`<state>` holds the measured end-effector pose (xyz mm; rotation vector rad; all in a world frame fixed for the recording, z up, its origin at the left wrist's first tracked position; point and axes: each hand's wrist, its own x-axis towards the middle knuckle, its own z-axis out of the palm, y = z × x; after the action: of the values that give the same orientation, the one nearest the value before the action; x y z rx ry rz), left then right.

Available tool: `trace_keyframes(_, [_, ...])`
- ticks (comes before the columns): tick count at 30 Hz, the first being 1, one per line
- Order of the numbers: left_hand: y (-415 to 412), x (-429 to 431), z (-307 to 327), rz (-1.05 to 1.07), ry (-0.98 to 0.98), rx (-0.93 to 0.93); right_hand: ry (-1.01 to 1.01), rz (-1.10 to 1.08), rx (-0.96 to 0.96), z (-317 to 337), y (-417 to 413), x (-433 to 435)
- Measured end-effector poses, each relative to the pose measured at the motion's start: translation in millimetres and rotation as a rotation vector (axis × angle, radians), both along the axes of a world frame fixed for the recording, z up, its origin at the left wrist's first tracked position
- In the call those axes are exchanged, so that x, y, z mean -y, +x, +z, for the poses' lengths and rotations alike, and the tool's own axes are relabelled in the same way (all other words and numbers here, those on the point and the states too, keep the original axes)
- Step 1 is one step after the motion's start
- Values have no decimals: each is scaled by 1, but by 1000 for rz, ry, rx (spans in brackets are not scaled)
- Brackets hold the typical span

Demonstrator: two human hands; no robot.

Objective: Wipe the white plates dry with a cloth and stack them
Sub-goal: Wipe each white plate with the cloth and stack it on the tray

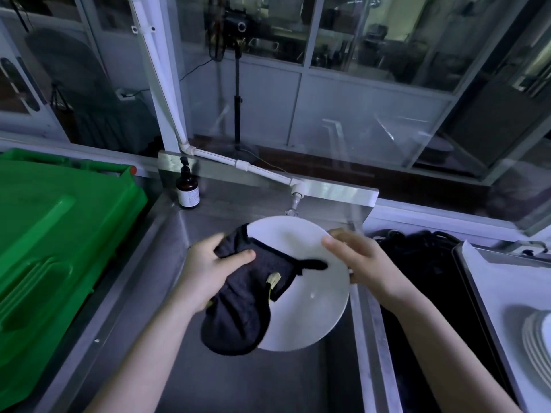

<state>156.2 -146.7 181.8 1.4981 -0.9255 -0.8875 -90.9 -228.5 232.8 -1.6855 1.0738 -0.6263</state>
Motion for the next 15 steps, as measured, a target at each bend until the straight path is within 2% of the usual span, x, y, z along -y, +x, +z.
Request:
trace_keyframes(3, [3, 8, 16, -226, -59, 320, -200, 133, -221, 0, 19, -2])
trace_keyframes(5, [3, 9, 21, -316, -78, 342, -253, 133, -215, -5, 25, -7])
trace_keyframes(7, [3, 4, 16, -304, -97, 209, -283, 90, -190, -6, 24, -9])
trace_keyframes(9, [0, -3, 0, -138, -75, 77, -252, -28, -114, -8, 21, -10])
trace_keyframes(12, [-14, -12, -22, 99, -16, -312, -60, -311, 113, -19, 17, -17])
trace_keyframes(13, [-16, -14, -26, 128, 4, -367, -10, -363, 158, -23, 16, -21])
trace_keyframes(15, [-11, -14, -27, 101, 47, -298, 5, -372, 140, -28, 14, -25])
